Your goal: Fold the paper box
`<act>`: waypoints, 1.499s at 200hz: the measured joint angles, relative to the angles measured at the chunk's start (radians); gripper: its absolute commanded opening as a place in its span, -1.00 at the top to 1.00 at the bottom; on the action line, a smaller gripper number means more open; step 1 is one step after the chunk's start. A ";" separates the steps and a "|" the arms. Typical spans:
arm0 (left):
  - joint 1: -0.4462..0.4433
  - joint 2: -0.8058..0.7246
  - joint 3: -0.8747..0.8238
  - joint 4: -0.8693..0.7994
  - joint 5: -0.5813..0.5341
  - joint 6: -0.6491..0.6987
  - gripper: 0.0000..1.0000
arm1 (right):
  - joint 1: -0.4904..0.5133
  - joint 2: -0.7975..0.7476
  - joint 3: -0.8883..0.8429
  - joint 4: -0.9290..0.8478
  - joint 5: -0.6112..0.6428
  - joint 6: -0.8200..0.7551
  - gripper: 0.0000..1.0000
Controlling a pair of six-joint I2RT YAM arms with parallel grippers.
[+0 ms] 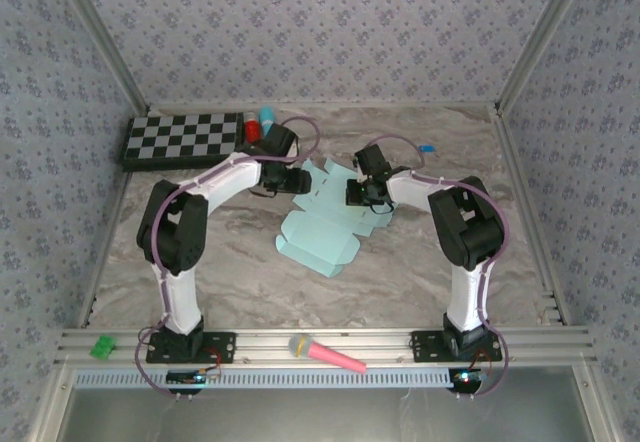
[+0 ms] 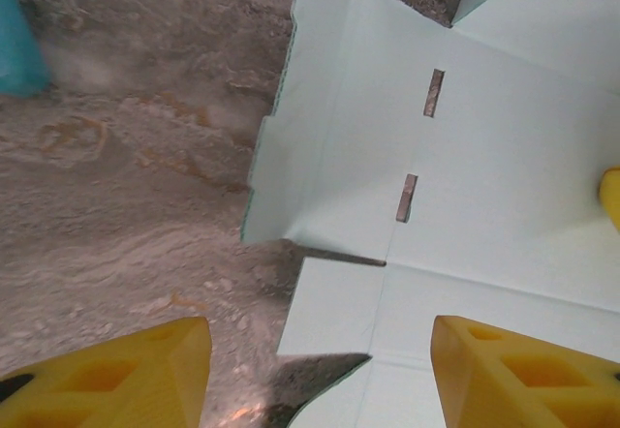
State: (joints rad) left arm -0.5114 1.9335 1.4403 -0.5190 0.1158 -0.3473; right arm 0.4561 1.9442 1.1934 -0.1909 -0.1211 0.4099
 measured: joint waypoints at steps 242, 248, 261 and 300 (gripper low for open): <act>-0.039 0.043 0.000 0.018 0.080 -0.061 0.25 | 0.000 0.000 0.000 -0.002 0.001 0.000 1.00; -0.045 0.042 0.000 0.018 0.083 -0.061 0.25 | 0.000 0.000 0.000 -0.002 0.001 0.000 1.00; -0.057 0.039 0.000 0.019 0.091 -0.058 0.25 | 0.000 0.000 0.000 -0.002 0.001 0.000 1.00; -0.099 0.039 0.000 0.019 0.117 -0.054 0.25 | 0.000 0.000 0.000 -0.003 0.001 0.000 1.00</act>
State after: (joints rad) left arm -0.6102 1.9728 1.4403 -0.4995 0.2325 -0.4015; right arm 0.4557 1.9442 1.1938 -0.1936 -0.1200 0.4103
